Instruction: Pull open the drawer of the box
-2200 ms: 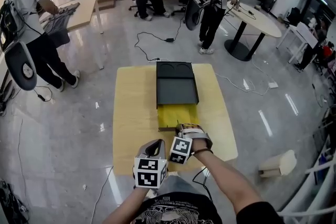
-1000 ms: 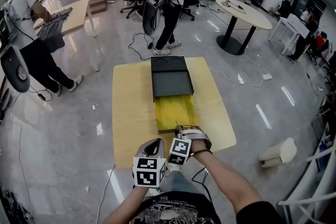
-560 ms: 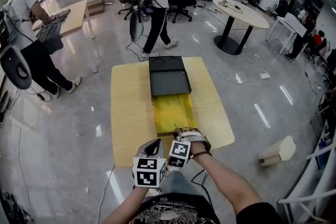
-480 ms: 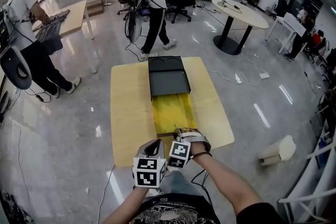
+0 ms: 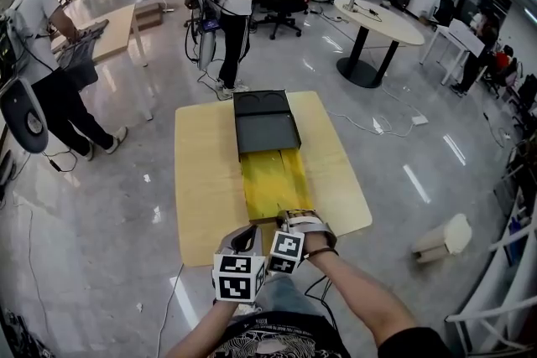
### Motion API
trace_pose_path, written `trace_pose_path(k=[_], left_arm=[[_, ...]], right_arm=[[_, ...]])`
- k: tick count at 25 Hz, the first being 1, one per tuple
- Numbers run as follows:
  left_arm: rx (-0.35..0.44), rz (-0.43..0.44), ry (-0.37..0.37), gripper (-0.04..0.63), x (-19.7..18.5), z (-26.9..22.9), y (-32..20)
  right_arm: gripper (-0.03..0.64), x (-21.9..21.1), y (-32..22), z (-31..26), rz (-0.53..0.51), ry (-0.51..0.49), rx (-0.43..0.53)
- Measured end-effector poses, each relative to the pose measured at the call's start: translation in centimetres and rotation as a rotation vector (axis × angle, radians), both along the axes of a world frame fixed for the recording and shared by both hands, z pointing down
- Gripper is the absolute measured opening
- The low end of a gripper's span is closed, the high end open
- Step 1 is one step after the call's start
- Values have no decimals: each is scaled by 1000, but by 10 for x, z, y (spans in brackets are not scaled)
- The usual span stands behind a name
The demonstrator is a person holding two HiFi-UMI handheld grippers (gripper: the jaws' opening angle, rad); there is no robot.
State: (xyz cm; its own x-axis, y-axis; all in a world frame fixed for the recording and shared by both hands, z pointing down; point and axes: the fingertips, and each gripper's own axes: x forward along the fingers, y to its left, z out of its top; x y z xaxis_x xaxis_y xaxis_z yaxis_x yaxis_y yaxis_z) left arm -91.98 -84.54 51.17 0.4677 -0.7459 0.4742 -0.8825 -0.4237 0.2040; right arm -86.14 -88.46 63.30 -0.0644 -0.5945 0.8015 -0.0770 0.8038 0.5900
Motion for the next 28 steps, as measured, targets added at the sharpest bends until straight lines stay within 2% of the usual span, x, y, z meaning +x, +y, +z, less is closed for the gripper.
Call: trace_pose_path(k=[2, 5, 7, 9, 13, 16, 19, 20, 24, 28], left_arm=[[0, -1, 0, 20, 19, 1, -5], [-2, 2, 3, 20, -9, 41, -42], [-2, 5, 5, 20, -28, 38, -34], [1, 5, 6, 20, -24, 25, -13], [22, -4, 12, 20, -1, 7, 29], [30, -16, 15, 20, 23, 15, 9], [28, -19, 13, 20, 54, -33, -2], [30, -22, 11, 20, 54, -36, 0], [42, -37, 1, 20, 32, 19, -5], [69, -38, -24, 20, 58, -10, 8]], right_arm=[[54, 19, -2, 3, -2, -5, -2], [57, -10, -38, 39, 8, -7, 5], [63, -30, -30, 36, 32, -30, 12], [67, -25, -10, 23, 75, -72, 32], [53, -2, 35, 2, 149, -197, 41], [37, 20, 18, -3, 204, -307, 37], [32, 51, 12, -68, 269, -420, 29], [26, 51, 15, -74, 280, -445, 32], [21, 32, 13, -33, 324, -556, 41], [12, 53, 28, -79, 373, -688, 52]])
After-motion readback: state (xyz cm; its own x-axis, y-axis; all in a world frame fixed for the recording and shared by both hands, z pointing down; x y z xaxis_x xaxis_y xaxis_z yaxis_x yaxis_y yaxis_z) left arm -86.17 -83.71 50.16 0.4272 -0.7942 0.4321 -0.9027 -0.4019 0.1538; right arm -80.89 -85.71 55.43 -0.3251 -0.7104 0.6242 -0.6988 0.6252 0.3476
